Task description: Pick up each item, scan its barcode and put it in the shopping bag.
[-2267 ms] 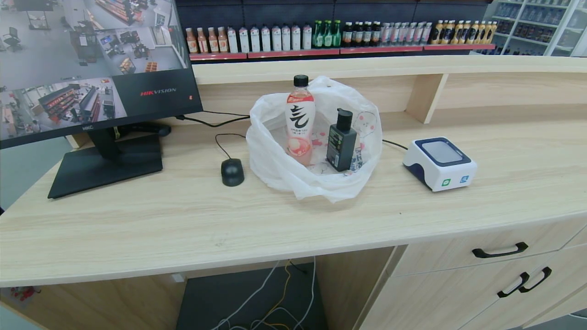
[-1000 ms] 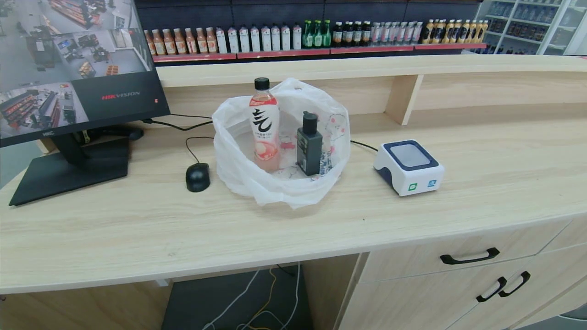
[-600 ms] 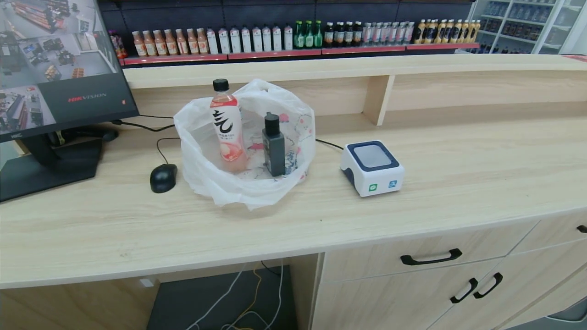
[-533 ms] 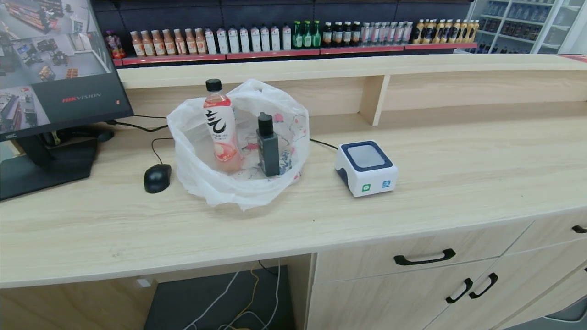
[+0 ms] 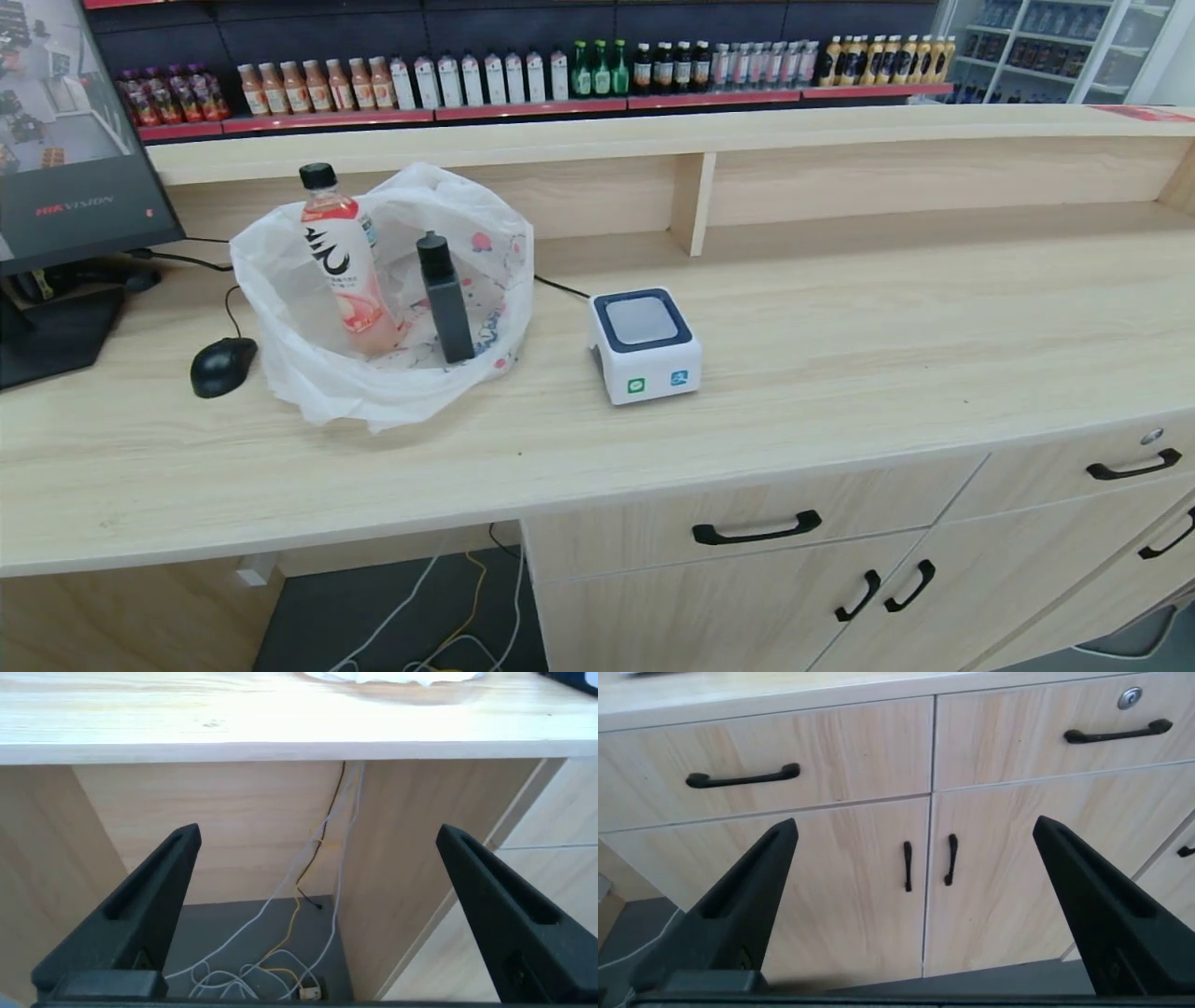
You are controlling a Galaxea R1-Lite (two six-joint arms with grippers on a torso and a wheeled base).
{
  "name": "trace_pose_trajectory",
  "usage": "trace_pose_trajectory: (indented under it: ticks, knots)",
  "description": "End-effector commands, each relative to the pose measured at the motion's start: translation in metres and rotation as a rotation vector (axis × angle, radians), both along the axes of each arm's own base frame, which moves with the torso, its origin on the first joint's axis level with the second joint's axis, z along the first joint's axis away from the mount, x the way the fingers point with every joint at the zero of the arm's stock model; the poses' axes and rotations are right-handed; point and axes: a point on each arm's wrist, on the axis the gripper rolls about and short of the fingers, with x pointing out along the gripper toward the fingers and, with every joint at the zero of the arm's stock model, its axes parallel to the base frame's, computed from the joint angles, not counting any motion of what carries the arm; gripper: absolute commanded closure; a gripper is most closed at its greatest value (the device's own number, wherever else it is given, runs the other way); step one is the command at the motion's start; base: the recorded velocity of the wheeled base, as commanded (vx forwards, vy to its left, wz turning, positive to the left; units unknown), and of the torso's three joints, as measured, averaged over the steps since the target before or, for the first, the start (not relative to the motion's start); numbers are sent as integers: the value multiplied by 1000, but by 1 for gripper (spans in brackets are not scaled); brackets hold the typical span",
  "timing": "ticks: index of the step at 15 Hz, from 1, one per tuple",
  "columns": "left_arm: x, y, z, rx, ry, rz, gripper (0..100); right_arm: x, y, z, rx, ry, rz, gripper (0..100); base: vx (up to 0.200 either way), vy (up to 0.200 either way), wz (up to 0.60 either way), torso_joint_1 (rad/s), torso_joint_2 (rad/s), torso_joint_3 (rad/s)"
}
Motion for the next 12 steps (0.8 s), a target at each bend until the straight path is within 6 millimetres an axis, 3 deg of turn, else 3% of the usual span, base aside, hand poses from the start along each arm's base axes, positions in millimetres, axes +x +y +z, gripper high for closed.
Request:
trace_pose_trajectory:
  ticks: [1,12]
  knots:
    - [0,0,0,-2,-2,1,0,0,0,0,13,1,0,0,0,-200,0,-7,-2,2]
    - [0,0,0,-11,-2,-1,0,0,0,0,15,1,0,0,0,0,0,0,0,0]
